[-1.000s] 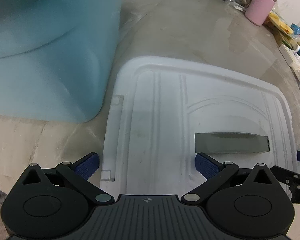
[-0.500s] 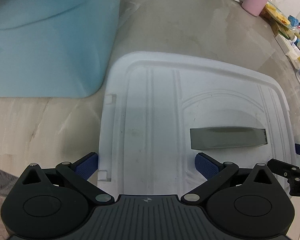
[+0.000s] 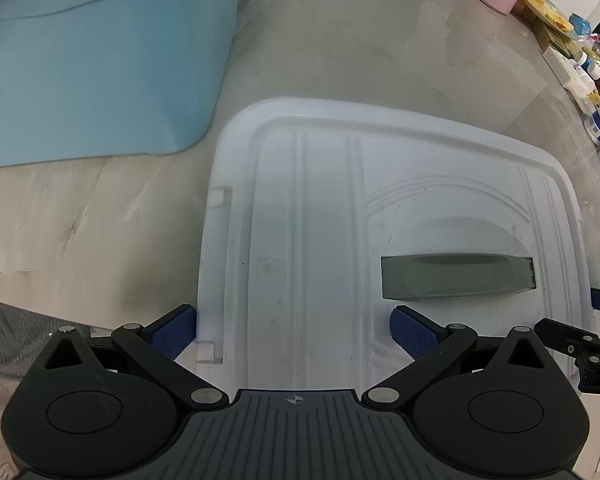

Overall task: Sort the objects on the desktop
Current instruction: 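Close both tools on opposite edges of the white lid, then lift the white lid off the table with both tools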

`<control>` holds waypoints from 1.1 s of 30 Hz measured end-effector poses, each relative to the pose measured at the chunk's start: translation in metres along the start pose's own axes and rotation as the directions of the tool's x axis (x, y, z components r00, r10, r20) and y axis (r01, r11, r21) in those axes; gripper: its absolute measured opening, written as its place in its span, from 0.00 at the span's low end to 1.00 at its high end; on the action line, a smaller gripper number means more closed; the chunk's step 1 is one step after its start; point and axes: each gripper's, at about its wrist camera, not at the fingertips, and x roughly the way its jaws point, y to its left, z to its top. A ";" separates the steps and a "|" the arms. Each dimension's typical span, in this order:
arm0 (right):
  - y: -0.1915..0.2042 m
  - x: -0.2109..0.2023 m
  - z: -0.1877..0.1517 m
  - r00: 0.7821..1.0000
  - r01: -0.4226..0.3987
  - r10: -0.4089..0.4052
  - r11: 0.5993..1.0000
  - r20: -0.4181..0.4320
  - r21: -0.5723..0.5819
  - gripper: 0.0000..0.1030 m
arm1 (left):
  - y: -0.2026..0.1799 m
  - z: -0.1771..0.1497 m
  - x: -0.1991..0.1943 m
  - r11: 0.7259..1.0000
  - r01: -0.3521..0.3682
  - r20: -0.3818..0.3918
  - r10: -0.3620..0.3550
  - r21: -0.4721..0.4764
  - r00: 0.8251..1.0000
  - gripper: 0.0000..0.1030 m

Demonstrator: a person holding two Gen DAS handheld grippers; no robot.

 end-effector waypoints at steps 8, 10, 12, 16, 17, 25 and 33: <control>-0.014 -0.003 -0.005 0.997 -0.051 0.053 0.998 -0.050 0.046 0.99 | 0.003 -0.012 -0.004 1.000 0.010 -0.008 -0.009 0.019 1.000 1.00; -0.026 -0.003 -0.009 0.993 -0.081 0.089 0.992 -0.081 0.100 0.99 | 0.005 -0.013 -0.003 1.000 0.012 -0.013 -0.012 0.021 1.000 1.00; -0.039 0.000 -0.015 0.985 -0.134 0.149 0.978 -0.089 0.157 0.99 | 0.005 -0.012 -0.003 1.000 0.013 -0.014 -0.013 0.024 1.000 1.00; -0.059 0.012 -0.020 0.959 -0.253 0.277 0.927 -0.054 0.276 0.99 | 0.001 -0.008 0.000 0.999 0.014 -0.018 -0.014 0.030 1.000 1.00; -0.063 0.017 -0.020 0.950 -0.285 0.311 0.909 -0.042 0.303 0.99 | 0.000 -0.007 0.001 0.999 0.014 -0.019 -0.014 0.030 1.000 1.00; -0.061 0.044 -0.012 0.904 -0.392 0.426 0.850 -0.023 0.352 0.96 | 0.005 -0.006 0.003 1.000 0.006 -0.018 -0.005 0.023 1.000 1.00; -0.067 0.044 -0.007 0.890 -0.408 0.453 0.837 -0.045 0.364 0.88 | 0.000 -0.010 0.006 1.000 0.002 -0.004 -0.002 0.010 1.000 1.00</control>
